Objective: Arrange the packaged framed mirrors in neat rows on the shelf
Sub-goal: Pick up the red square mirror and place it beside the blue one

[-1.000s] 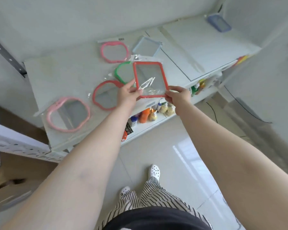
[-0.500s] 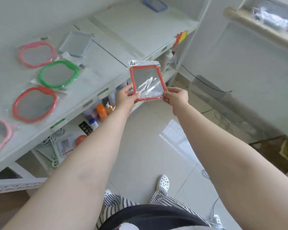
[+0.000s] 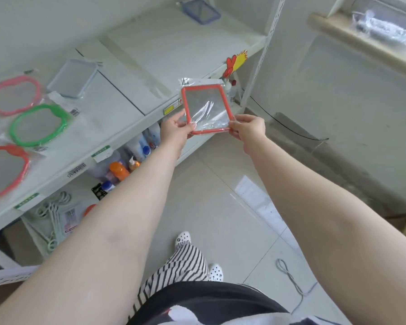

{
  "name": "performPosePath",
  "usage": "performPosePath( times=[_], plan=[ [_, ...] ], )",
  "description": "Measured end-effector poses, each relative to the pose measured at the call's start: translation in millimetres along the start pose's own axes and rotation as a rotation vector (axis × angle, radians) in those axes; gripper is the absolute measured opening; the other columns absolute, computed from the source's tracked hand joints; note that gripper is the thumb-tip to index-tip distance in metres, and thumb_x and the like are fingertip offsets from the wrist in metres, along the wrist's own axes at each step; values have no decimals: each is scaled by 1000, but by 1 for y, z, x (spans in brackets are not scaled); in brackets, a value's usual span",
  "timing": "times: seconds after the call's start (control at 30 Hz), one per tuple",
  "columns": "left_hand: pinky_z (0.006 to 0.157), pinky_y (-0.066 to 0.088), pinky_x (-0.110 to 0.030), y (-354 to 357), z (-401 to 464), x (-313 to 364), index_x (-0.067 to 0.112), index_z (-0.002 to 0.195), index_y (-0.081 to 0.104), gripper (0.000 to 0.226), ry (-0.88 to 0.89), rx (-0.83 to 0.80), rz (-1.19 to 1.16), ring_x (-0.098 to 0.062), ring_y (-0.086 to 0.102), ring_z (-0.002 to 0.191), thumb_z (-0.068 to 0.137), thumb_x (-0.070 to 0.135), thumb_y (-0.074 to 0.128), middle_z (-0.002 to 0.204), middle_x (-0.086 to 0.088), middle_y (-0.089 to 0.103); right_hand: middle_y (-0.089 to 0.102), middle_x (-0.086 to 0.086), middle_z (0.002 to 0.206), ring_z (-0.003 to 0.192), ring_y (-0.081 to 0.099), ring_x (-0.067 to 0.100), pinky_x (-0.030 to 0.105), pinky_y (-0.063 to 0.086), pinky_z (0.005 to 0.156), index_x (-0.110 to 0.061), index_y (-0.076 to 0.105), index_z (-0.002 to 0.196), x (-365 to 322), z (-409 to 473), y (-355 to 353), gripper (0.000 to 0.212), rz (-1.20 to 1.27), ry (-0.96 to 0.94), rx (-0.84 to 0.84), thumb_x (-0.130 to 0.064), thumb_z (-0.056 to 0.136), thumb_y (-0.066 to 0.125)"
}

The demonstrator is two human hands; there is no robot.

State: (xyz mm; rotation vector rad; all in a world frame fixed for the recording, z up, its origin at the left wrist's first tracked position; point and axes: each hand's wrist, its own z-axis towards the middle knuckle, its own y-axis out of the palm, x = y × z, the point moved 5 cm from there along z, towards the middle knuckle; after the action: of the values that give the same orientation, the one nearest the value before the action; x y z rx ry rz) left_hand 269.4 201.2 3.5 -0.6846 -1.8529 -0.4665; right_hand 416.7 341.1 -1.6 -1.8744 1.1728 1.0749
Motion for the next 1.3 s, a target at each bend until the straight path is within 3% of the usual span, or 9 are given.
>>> performPosePath(
  times=[0.07, 0.17, 0.3, 0.4, 0.5, 0.63, 0.9, 1.03, 1.3],
  plan=[
    [84, 52, -20, 12, 16, 7, 15, 141, 46, 60, 12, 3, -6, -15, 67, 90, 87, -5, 61, 110, -3, 69, 68, 5, 80, 66, 68, 16, 28, 59, 81, -6, 70, 99, -9, 19, -2, 20, -8, -3, 2, 3, 81, 69],
    [67, 56, -12, 33, 49, 14, 12, 140, 47, 58, 30, -13, -1, -11, 65, 80, 87, -7, 60, 107, -5, 69, 68, 5, 80, 66, 68, 16, 27, 59, 81, -5, 70, 104, -22, 53, -7, 24, -19, 8, 21, 3, 82, 68],
    [74, 55, -28, 62, 106, 32, 15, 141, 47, 59, 6, -44, 2, -8, 70, 67, 87, -3, 62, 97, -1, 71, 68, 6, 81, 66, 68, 15, 23, 60, 74, -3, 70, 106, -50, 103, -8, 24, -17, -8, 45, 2, 82, 68],
    [60, 54, -26, 78, 144, 54, 14, 141, 46, 58, -1, -48, -11, -2, 68, 50, 87, -3, 62, 94, 4, 69, 69, 7, 84, 65, 68, 14, 20, 60, 70, -5, 69, 104, -76, 138, -5, 22, -3, -15, 64, 1, 82, 69],
    [57, 57, -18, 94, 178, 73, 15, 140, 47, 58, 24, -49, 20, -7, 71, 69, 87, -2, 63, 113, 2, 68, 71, 7, 86, 70, 71, 15, 25, 60, 77, -8, 70, 103, -97, 173, -3, 22, 8, -5, 68, -2, 82, 70],
    [93, 56, -35, 110, 223, 85, 16, 139, 47, 61, 12, -25, 6, -18, 69, 100, 84, 0, 66, 121, -2, 68, 72, 10, 91, 73, 72, 18, 28, 60, 79, -7, 70, 104, -119, 218, 3, 24, -17, 1, 44, -2, 81, 71],
    [87, 57, -30, 146, 306, 114, 13, 141, 45, 63, 19, 100, -98, -19, 69, 92, 84, -5, 65, 113, -7, 70, 70, 8, 77, 74, 71, 24, 35, 60, 84, -12, 68, 83, -170, 330, 26, 12, -83, -30, -103, 0, 82, 69],
    [85, 57, -27, 159, 334, 126, 10, 142, 43, 63, 21, 218, -167, -19, 66, 93, 84, -6, 64, 116, -12, 68, 65, 8, 66, 55, 64, 17, 28, 59, 73, -2, 72, 102, -199, 385, 44, 21, -171, -72, -199, 0, 82, 68],
    [69, 56, -16, 142, 362, 136, 6, 141, 44, 61, 14, 429, -253, -14, 62, 77, 84, -7, 63, 85, -3, 63, 63, 9, 71, 51, 61, 15, 16, 57, 58, 2, 70, 102, -226, 429, 105, 19, -239, -97, -438, 4, 84, 65]
  ],
)
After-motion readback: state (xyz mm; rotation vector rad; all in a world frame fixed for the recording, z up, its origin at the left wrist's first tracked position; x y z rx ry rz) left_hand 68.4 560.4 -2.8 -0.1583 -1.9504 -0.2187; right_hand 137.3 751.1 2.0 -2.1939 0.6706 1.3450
